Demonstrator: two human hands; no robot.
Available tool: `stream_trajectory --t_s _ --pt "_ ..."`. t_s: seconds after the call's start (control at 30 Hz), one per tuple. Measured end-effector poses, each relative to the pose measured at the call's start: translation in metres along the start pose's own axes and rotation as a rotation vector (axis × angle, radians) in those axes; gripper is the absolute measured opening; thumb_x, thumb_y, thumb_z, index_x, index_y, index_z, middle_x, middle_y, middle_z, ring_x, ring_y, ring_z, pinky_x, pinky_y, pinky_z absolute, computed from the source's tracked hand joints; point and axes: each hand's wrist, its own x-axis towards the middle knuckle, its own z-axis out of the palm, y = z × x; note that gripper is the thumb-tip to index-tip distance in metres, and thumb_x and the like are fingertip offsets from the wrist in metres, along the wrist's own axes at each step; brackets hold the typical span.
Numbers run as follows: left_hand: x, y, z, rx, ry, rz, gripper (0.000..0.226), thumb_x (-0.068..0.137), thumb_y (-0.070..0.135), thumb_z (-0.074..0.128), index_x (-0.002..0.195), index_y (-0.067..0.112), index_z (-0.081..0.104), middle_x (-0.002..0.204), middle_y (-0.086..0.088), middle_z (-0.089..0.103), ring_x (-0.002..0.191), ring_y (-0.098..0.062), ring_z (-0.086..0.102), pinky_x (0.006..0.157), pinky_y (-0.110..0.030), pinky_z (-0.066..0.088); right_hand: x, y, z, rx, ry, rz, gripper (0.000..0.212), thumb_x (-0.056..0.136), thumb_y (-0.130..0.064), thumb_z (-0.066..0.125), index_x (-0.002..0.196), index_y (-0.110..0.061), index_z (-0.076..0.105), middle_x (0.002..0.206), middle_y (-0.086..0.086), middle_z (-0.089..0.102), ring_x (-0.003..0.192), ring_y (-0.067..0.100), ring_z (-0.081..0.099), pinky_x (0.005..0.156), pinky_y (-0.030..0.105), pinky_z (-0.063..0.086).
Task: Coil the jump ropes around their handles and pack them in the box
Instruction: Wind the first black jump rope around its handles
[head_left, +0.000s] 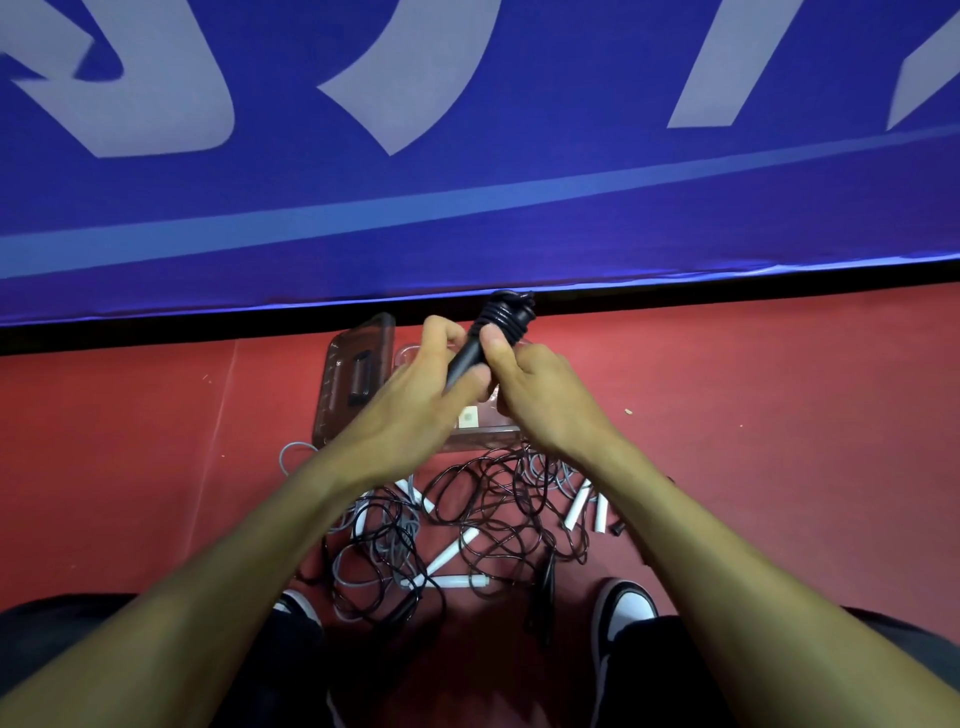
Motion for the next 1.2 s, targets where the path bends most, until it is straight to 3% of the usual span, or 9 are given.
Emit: stream_trajectory --t_s 0.17,0.3,0.37,0.5,0.67,0.83,1.0,1.1,1.2 --pt "0.001 0.002 -0.002 -0.143 0.02 -0.008 0.02 0.106 0.027 0.033 0.119 0.016 0.045 0.094 -0.004 0.065 0.083 -0.011 0.057 0.073 -0.032 0.049 0.002 0.0 -0.004 0.035 -0.011 0.039 0.069 0.103 -0.059 0.026 0.072 -0.014 0.067 0.047 -0.008 0.056 0.046 0.003 0.049 0.055 0.025 0.035" --pt "0.001 -0.002 -0.001 -0.141 -0.001 -0.022 0.037 0.101 0.041 0.041 0.131 0.021 0.039 0.098 -0.021 0.058 0.087 -0.033 0.058 0.082 -0.04 0.053 0.003 0.0 -0.001 -0.026 -0.072 -0.004 0.052 0.1 -0.064 0.027 0.091 -0.021 0.055 0.068 -0.005 0.063 0.062 0.01 0.058 0.061 0.03 0.041" --pt "0.002 -0.006 -0.005 -0.191 -0.013 -0.037 0.053 0.089 0.053 0.048 0.136 0.029 0.04 0.095 -0.012 0.061 0.086 -0.027 0.062 0.088 -0.054 0.051 0.006 0.003 -0.002 0.039 -0.111 -0.022 0.044 0.103 -0.055 0.036 0.092 -0.018 0.057 0.071 -0.006 0.064 0.057 0.004 0.056 0.06 0.029 0.041" --pt "0.007 -0.01 -0.011 -0.212 0.02 -0.035 0.043 0.079 0.041 0.071 0.119 0.029 0.061 0.1 0.009 0.069 0.102 -0.015 0.069 0.102 -0.049 0.051 0.011 0.009 -0.006 0.016 -0.105 -0.014 0.03 0.103 -0.015 0.05 0.074 -0.011 0.056 0.06 -0.007 0.056 0.048 -0.001 0.048 0.055 0.024 0.039" --pt "0.005 -0.012 -0.011 -0.068 0.111 -0.101 0.041 0.066 0.048 0.083 0.097 0.028 0.064 0.086 0.007 0.071 0.083 -0.019 0.071 0.084 -0.052 0.058 0.006 0.01 0.001 -0.192 -0.055 -0.013 0.035 0.103 -0.017 0.044 0.073 -0.003 0.054 0.073 0.013 0.061 0.073 0.036 0.058 0.06 0.038 0.04" --pt "0.005 -0.01 -0.01 -0.301 0.041 -0.129 0.042 0.077 0.008 0.086 0.097 0.006 0.048 0.092 -0.022 0.066 0.073 -0.033 0.07 0.07 -0.056 0.062 0.003 0.002 -0.003 -0.164 -0.092 -0.05 0.034 0.101 -0.009 0.041 0.077 -0.003 0.065 0.06 0.006 0.068 0.061 0.017 0.064 0.056 0.028 0.048" --pt "0.008 -0.017 -0.01 -0.128 0.095 -0.111 0.035 0.084 0.018 0.082 0.108 0.022 0.058 0.084 -0.005 0.073 0.068 -0.023 0.072 0.067 -0.041 0.062 0.0 -0.002 -0.002 -0.157 -0.132 -0.073 0.043 0.105 -0.026 0.041 0.068 -0.009 0.057 0.065 0.003 0.063 0.064 0.021 0.059 0.06 0.031 0.042" --pt "0.008 -0.014 -0.008 0.133 0.066 -0.021 0.013 0.091 0.024 0.074 0.094 0.027 0.062 0.071 0.015 0.067 0.059 0.0 0.059 0.057 -0.019 0.044 -0.001 -0.005 -0.001 -0.14 -0.123 -0.052 0.054 0.104 -0.05 0.039 0.067 -0.015 0.057 0.05 -0.008 0.048 0.048 0.005 0.044 0.049 0.021 0.032" --pt "0.004 -0.01 -0.001 0.162 0.007 0.035 0.014 0.097 0.025 0.064 0.087 0.027 0.055 0.068 0.013 0.061 0.058 -0.001 0.052 0.053 -0.018 0.039 0.0 -0.005 0.002 -0.074 -0.064 -0.028 0.063 0.1 -0.063 0.034 0.068 -0.015 0.059 0.053 -0.004 0.052 0.05 0.007 0.046 0.054 0.025 0.034"
